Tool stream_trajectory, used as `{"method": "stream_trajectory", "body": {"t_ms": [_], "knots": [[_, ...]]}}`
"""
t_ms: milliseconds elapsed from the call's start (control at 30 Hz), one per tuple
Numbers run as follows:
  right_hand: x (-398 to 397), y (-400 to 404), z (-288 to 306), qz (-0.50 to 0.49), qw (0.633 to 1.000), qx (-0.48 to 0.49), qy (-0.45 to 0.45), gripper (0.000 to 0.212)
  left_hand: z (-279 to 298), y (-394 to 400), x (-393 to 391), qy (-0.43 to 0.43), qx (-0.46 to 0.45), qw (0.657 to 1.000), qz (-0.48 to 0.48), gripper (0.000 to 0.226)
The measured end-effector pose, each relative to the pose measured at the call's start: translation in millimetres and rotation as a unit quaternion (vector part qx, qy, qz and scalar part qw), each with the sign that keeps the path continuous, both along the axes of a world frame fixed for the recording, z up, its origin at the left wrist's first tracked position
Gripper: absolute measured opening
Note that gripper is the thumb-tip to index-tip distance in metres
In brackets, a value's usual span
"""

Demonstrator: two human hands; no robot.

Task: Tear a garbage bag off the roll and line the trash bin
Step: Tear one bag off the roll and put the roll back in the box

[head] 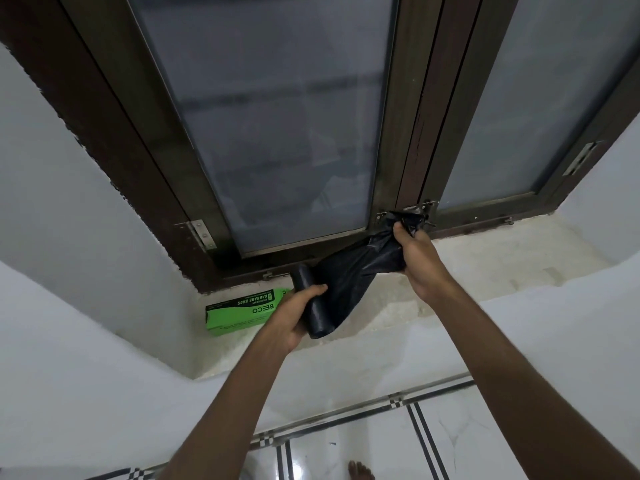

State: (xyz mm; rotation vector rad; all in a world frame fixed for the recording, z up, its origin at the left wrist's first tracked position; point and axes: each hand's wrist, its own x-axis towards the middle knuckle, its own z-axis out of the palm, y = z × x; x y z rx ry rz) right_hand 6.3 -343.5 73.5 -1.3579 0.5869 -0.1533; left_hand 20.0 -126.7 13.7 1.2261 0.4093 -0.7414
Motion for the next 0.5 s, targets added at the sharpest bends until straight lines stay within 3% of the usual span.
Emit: {"method": "stream_trajectory", "body": {"t_ms": [133, 400, 433, 500], "knots": [[-4.1, -13.5, -1.0, 0.028, 0.996, -0.078, -0.014, 0.011, 5.0, 9.0, 4.8, 0.018, -0.01, 0.999, 0.05, 0.038], [-15.5, -44.0, -11.6, 0.066, 0.977, -0.204, 0.011, 0.031, 9.8, 24.5, 12.2, -0.071, 0.035, 0.993, 0.087, 0.065], [-15.2, -49.4, -13.8, 0.073, 0.963, -0.256, 0.03, 0.036, 10.3, 25.2, 12.0, -0.069, 0.038, 0.993, 0.091, 0.066], [-15.2, -57.1, -14.5, 0.079, 0.896, -0.427, 0.092, 0.043, 10.0, 26.0, 11.7, -0.056, 0.026, 0.993, 0.097, 0.069]]}}
